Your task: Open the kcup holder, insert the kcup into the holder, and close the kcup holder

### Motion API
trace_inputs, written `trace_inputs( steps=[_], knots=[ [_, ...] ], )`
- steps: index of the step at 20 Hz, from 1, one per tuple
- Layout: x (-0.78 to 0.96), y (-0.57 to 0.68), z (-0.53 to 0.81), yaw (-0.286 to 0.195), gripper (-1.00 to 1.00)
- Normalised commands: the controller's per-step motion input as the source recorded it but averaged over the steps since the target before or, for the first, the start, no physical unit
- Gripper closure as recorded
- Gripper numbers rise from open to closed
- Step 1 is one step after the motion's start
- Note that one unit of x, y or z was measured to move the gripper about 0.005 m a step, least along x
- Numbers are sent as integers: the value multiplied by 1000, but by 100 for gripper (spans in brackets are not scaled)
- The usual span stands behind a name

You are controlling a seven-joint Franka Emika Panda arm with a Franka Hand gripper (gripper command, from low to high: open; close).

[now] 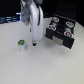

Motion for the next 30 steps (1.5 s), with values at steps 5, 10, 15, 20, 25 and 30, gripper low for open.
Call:
trace_inputs(
  steps=[5,10,15,20,25,30],
  knots=[
    [-438,-519,-350,-215,-100],
    [-396,-525,-427,-231,-100],
    [-312,-386,-430,-209,-100],
    [-61,228,5,13,-100],
    [-410,385,80,2,-100],
    [-229,14,-200,-92,-100]
  ],
)
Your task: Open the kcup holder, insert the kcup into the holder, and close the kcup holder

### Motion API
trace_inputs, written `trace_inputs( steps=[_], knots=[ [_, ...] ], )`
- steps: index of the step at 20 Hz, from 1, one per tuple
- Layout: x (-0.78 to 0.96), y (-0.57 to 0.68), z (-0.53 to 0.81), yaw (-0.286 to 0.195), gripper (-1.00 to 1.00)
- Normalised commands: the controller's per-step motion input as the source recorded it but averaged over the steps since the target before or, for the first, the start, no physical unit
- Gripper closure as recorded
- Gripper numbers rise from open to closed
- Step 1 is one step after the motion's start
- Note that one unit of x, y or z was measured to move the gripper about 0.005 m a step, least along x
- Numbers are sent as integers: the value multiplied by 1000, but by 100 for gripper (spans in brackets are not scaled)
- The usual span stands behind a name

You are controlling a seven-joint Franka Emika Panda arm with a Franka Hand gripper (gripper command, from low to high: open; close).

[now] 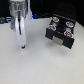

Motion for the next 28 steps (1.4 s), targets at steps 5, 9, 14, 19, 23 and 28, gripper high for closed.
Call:
trace_inputs(
  steps=[5,9,14,19,23,28],
  knots=[
    [-43,-39,-313,-153,-100],
    [23,-109,-322,-155,-100],
    [29,-102,-331,-139,-100],
    [-28,-19,-111,-97,100],
    [-36,-5,-3,-59,100],
    [-6,-6,-8,-52,100]
  ],
)
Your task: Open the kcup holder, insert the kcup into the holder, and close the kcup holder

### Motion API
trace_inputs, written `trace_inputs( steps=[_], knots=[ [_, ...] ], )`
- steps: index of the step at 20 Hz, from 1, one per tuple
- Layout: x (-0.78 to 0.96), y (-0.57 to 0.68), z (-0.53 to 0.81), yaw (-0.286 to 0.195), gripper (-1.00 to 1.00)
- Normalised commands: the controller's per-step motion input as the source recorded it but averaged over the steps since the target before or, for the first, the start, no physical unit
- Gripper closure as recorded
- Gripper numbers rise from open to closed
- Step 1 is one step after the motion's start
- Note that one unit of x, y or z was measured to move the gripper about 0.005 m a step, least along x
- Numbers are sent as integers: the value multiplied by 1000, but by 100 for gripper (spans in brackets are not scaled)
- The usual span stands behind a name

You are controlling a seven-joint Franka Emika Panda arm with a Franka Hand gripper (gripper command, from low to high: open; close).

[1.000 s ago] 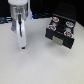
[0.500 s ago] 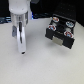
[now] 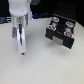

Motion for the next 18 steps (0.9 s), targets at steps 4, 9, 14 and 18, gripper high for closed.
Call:
trace_inputs(
  steps=[4,9,14,18],
  knots=[
    [5,-4,22,-43,100],
    [53,151,431,-31,100],
    [154,361,867,-5,100],
    [166,466,872,4,100]
  ],
)
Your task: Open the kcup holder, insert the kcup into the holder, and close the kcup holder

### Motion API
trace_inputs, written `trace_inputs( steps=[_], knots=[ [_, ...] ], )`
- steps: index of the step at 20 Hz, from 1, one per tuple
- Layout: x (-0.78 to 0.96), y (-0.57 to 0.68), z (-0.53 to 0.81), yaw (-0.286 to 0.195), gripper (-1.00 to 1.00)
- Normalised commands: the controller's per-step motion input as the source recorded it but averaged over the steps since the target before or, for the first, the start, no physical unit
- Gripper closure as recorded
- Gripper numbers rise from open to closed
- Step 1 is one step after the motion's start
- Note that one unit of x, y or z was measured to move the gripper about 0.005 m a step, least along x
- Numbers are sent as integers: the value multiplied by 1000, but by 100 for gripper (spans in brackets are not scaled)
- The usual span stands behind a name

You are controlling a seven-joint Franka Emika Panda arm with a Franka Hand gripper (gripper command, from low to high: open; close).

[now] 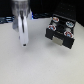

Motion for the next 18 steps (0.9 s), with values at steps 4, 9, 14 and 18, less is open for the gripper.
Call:
trace_inputs(
  steps=[4,9,14,18],
  knots=[
    [149,573,795,11,100],
    [114,626,711,18,100],
    [164,663,565,13,100],
    [126,511,250,10,100]
  ],
)
